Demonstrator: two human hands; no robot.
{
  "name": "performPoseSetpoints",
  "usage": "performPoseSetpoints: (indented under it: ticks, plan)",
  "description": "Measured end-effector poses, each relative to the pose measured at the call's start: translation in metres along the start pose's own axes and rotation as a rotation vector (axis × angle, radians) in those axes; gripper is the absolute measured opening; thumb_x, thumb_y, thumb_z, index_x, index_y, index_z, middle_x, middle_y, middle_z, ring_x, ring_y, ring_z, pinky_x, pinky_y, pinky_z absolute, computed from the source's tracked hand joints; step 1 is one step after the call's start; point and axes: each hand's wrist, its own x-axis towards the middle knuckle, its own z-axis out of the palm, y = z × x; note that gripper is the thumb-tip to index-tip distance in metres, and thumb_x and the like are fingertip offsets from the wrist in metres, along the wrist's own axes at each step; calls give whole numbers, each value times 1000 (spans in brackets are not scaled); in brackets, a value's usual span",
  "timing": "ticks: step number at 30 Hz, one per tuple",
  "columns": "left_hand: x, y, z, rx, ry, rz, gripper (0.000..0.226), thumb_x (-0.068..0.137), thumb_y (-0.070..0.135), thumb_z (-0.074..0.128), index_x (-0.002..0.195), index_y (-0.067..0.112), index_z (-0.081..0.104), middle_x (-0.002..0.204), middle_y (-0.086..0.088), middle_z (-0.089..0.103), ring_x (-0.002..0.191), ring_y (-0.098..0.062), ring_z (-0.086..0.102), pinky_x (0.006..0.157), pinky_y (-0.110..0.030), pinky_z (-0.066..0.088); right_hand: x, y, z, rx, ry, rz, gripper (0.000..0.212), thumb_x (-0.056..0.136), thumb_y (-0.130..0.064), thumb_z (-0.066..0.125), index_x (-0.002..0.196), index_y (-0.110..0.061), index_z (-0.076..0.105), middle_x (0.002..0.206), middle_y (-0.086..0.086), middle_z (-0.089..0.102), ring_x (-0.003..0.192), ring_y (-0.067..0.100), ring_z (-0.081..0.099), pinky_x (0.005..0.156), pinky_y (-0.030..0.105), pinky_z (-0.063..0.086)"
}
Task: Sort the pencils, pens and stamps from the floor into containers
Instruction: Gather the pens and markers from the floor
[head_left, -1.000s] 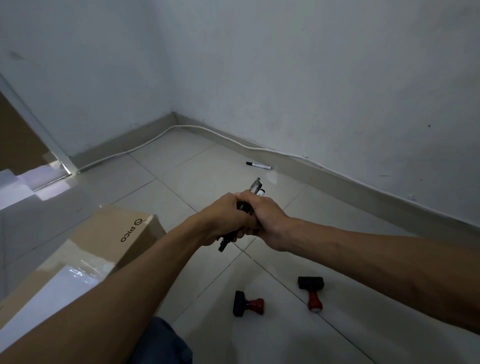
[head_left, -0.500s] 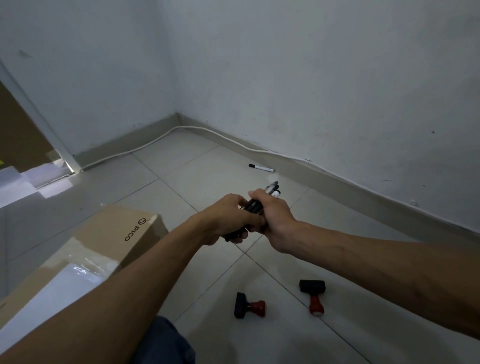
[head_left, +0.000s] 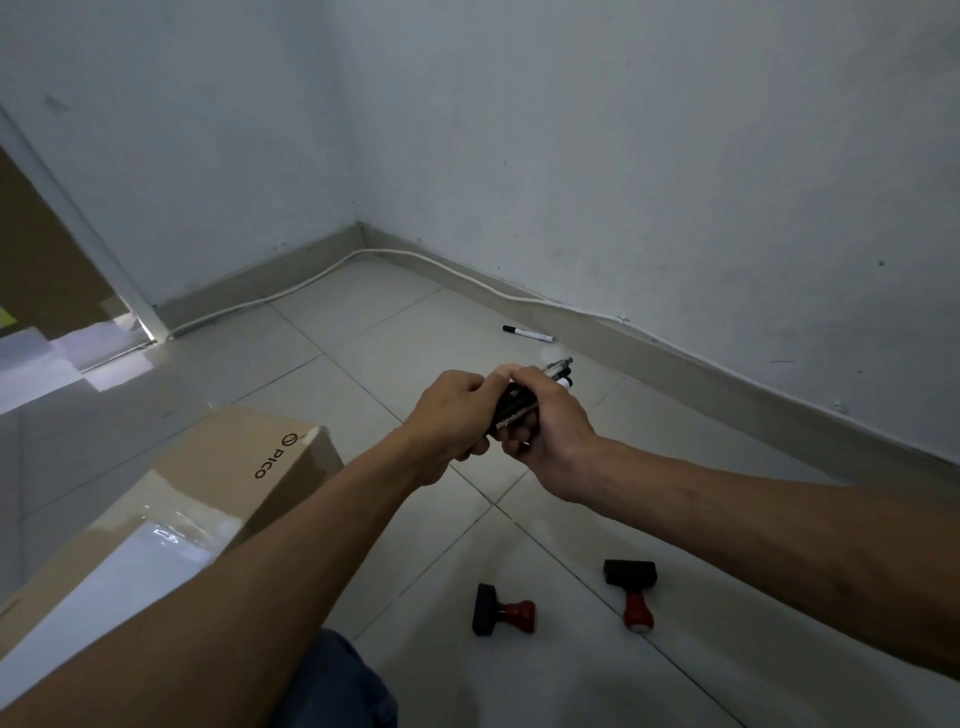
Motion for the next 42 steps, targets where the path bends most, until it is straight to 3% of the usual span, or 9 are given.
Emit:
performPoseSetpoints:
  ticks: [8, 27, 42]
  plan:
    - [0, 2, 2, 1, 37, -23, 52, 109, 45, 41, 99, 5, 73, 76, -11, 66, 49, -14, 50, 41, -20, 36, -4, 2, 0, 50, -55, 37, 43, 95, -46, 66, 70, -11, 63, 52, 3, 55, 51, 16, 47, 57, 29, 39]
    - [4, -1, 7, 30, -3, -93, 48, 108, 40, 42, 98, 4, 73, 73, -9, 66, 48, -14, 49, 42, -21, 35, 0, 11, -2, 61, -28, 89, 41, 94, -46, 66, 71, -13, 64, 51, 1, 51, 49, 14, 45, 53, 28, 39]
    - [8, -5, 12, 85, -126, -116, 51, 108, 42, 43, 101, -1, 71, 74, -7, 66, 49, -14, 48, 44, -22, 34, 10, 22, -10, 18, 14, 115, 35, 91, -43, 66, 78, -11, 67, 57, 3, 58, 56, 16, 49, 56, 29, 41]
